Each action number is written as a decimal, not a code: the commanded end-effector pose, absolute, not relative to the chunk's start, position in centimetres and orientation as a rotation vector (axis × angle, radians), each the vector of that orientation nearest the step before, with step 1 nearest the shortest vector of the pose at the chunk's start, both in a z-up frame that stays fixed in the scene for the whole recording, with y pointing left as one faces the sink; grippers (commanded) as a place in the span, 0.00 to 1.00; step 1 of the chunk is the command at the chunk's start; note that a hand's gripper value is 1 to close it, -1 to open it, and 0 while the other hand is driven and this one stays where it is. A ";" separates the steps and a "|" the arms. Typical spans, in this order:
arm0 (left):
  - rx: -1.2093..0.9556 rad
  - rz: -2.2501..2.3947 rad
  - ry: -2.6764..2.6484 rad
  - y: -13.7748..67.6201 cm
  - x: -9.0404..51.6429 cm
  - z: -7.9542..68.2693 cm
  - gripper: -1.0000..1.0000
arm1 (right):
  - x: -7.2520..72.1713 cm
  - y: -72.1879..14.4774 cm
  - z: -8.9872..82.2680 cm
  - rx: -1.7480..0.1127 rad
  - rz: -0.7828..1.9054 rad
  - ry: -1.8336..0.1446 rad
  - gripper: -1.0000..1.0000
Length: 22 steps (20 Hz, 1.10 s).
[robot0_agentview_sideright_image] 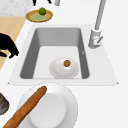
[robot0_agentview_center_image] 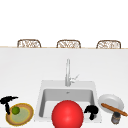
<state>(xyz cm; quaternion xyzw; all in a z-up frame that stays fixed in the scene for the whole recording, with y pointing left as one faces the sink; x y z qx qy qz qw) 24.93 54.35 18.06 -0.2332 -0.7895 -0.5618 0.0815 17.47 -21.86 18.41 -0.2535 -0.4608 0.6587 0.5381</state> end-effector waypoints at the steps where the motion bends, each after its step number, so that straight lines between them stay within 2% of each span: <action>1: -0.698 -1.678 -2.358 54.0 25.1 18.1 0.00 | 17.5 -21.9 18.4 -0.603 1.567 -1.096 0.50; 13: -0.657 -1.771 -2.260 47.3 24.4 25.0 0.00 | 17.5 -21.9 18.4 -0.603 1.567 -1.096 0.50; 22: -0.646 -1.711 -2.298 40.9 21.3 25.5 0.00 | 17.5 -21.9 18.4 -0.603 1.567 -1.096 0.50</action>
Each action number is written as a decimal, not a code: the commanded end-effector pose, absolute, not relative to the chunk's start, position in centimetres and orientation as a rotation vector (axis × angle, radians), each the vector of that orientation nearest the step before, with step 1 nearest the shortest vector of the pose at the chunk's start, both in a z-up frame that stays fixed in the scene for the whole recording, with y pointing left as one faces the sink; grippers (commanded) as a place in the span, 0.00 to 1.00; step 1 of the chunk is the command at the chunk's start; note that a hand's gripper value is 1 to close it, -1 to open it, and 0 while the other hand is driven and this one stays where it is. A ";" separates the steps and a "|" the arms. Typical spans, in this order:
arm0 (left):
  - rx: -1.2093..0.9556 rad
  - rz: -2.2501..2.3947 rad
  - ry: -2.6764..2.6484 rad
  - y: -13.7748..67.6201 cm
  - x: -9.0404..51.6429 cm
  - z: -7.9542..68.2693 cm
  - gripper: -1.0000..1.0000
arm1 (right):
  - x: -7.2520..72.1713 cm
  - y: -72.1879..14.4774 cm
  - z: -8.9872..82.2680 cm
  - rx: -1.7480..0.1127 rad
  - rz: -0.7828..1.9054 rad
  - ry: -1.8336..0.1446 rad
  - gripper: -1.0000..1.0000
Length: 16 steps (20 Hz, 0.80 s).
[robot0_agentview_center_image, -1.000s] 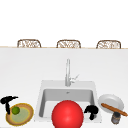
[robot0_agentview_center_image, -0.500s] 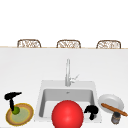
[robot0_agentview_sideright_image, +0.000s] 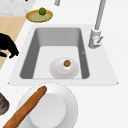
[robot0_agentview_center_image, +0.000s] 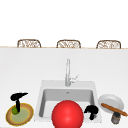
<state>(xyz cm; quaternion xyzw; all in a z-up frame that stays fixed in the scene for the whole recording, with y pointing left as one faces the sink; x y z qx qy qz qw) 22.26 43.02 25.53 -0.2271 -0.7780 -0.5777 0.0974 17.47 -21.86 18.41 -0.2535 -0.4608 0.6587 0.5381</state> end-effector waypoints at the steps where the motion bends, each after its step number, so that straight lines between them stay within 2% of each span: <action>1: -0.612 -1.715 -2.311 40.3 20.9 25.5 0.00 | 17.5 -21.9 18.4 -0.603 1.567 -1.096 0.50; 16: -0.571 -1.697 -2.294 32.6 15.9 23.5 0.00 | 17.5 -21.9 18.4 -0.603 1.567 -1.096 0.50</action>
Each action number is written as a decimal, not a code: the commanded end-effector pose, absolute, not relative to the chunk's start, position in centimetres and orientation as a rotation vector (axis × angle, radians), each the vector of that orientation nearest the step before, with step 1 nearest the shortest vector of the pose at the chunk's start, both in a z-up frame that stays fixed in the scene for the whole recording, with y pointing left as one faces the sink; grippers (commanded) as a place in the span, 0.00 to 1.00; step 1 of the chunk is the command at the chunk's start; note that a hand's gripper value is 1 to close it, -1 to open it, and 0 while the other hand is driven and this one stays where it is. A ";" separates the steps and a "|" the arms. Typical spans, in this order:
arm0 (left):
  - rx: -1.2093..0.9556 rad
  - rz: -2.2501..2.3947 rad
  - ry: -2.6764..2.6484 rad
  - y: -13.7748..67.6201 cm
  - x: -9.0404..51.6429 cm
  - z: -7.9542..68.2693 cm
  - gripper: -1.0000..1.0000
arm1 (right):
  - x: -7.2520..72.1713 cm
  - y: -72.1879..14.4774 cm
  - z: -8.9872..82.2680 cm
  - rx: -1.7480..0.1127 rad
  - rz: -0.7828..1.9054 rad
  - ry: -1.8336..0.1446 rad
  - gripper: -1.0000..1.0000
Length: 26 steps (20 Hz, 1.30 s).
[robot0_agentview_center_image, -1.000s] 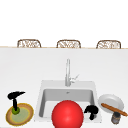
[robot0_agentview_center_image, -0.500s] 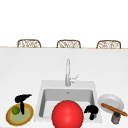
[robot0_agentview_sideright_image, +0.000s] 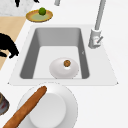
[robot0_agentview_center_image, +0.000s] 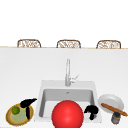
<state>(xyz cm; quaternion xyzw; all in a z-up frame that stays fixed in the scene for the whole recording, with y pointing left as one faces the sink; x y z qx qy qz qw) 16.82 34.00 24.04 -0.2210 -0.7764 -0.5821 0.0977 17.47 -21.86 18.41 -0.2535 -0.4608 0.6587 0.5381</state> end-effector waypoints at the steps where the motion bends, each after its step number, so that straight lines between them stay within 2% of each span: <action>1: -0.563 -1.694 -2.290 32.2 15.6 23.3 0.00 | 17.5 -21.9 18.4 -0.603 1.567 -1.096 0.50; 14: -0.557 -1.717 -2.270 27.5 16.7 20.5 0.00 | 17.5 -21.9 18.4 -0.603 1.567 -1.096 0.50; 26: -0.512 -1.652 -2.225 26.7 17.7 13.3 0.00 | 17.5 -21.9 18.4 -0.603 1.567 -1.096 0.50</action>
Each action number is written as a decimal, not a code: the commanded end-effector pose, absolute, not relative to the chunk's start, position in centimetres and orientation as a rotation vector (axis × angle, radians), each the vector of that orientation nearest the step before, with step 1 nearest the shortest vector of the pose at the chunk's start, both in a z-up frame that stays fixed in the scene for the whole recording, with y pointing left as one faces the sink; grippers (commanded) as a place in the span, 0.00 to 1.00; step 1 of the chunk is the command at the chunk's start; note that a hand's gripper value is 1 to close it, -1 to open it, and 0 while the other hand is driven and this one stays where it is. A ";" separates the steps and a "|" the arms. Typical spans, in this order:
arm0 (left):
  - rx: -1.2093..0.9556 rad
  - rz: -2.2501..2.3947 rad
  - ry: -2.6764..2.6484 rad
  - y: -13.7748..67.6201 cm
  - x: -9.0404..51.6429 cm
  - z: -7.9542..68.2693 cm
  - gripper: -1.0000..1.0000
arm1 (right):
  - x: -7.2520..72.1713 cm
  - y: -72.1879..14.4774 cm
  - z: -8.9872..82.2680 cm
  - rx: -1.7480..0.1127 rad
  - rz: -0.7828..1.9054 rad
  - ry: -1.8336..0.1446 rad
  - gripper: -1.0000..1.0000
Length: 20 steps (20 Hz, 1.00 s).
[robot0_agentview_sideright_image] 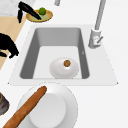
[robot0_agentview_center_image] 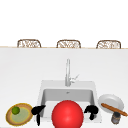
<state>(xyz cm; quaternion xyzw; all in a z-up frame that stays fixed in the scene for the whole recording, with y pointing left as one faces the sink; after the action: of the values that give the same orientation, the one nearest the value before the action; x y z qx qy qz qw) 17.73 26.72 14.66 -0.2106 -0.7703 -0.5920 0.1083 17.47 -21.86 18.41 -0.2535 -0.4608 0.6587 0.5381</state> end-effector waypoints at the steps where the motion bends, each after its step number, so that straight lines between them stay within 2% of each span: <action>1: -0.504 -1.655 -2.220 26.7 17.7 12.9 0.00 | 17.5 -21.9 18.4 -0.603 1.567 -1.096 0.50; 20: -0.562 -1.745 -2.218 24.9 18.8 11.8 0.00 | 17.5 -21.9 18.4 -0.603 1.567 -1.096 0.50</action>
<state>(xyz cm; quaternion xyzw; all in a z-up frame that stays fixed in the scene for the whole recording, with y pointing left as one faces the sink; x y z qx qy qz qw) 18.78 24.91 11.77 -0.1937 -0.7641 -0.6010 0.1318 17.47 -21.86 18.41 -0.2535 -0.4608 0.6587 0.5381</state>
